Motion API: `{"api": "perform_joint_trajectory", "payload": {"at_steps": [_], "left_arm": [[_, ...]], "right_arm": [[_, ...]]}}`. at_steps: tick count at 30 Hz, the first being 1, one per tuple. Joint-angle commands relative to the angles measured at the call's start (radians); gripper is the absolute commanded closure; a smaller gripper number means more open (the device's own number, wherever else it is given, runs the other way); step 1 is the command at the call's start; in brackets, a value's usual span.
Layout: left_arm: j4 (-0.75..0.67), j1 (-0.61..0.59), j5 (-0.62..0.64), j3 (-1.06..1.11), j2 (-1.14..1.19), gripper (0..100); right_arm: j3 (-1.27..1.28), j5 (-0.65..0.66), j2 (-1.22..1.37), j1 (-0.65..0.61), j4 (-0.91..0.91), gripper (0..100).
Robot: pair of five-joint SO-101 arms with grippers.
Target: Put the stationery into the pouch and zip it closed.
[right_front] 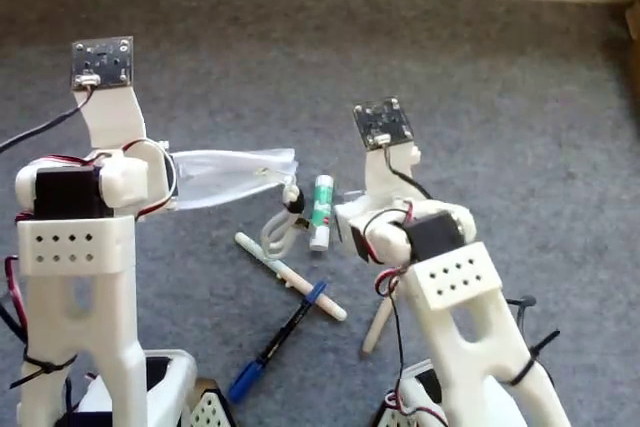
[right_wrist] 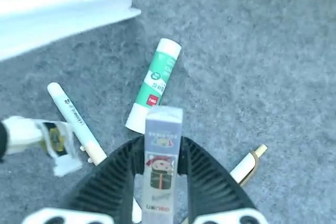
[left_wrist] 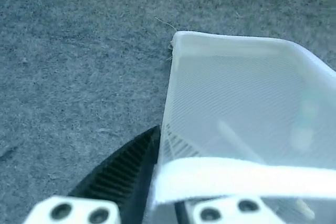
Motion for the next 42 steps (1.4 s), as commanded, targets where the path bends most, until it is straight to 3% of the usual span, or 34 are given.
{"api": "perform_joint_trajectory", "payload": {"at_steps": [1,13,21,26,42], "left_arm": [[0.032,0.041,0.012,-0.081,-0.002,99],[0.149,0.048,0.009,-0.335,0.278,99],[0.198,0.051,0.015,-0.46,0.298,99],[0.209,0.116,0.023,-0.538,0.298,99],[0.206,0.124,0.101,-0.515,0.432,99]], "right_arm": [[-0.01,-0.009,-0.11,0.019,0.005,99.3],[0.039,-0.009,-0.274,0.019,0.005,99.3],[0.039,-0.009,-0.314,0.013,0.005,99.3],[0.039,-0.009,-0.317,0.015,0.005,99.3],[0.008,-0.005,-0.318,0.013,-0.039,99.3]]}}
